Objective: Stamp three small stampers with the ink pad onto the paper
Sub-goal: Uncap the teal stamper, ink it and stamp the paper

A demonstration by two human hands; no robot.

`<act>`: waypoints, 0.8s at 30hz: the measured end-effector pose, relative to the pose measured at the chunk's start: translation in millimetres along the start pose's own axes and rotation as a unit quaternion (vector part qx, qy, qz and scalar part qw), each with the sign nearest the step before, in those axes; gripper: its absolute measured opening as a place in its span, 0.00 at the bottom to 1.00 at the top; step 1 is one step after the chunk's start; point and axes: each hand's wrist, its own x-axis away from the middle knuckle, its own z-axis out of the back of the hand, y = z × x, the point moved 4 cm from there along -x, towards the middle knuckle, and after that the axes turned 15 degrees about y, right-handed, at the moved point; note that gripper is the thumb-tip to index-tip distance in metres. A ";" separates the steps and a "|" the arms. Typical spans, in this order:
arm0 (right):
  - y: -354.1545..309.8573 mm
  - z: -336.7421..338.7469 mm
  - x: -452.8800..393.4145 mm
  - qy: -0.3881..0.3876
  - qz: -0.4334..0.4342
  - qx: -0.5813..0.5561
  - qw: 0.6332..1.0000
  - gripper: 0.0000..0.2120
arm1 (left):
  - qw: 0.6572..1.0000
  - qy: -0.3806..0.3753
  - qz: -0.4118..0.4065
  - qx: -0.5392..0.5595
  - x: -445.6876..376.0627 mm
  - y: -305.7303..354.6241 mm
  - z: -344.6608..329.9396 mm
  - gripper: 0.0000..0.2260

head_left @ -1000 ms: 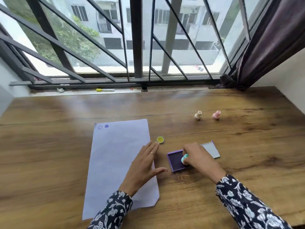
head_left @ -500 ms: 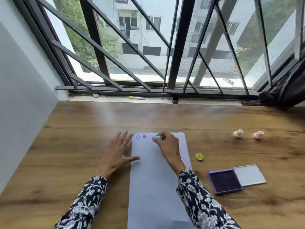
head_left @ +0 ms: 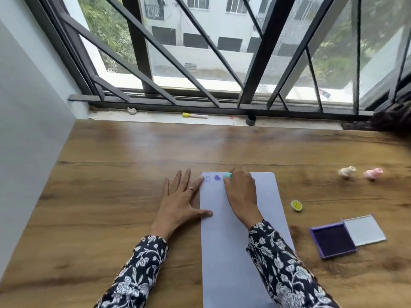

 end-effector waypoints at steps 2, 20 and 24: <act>-3.4 -1.7 -3.6 -0.022 0.008 0.031 0.999 0.09 | 1.000 0.002 0.000 -0.003 -0.1 -1.1 -1.0 0.45; 0.7 -2.6 -30.3 -0.099 0.060 0.007 0.993 0.06 | 1.000 -0.018 0.001 -0.001 0.9 3.4 4.7 0.44; 54.7 23.8 -30.8 -0.057 -0.189 -0.240 0.950 0.07 | 0.999 -0.014 0.004 0.032 1.6 2.9 6.3 0.43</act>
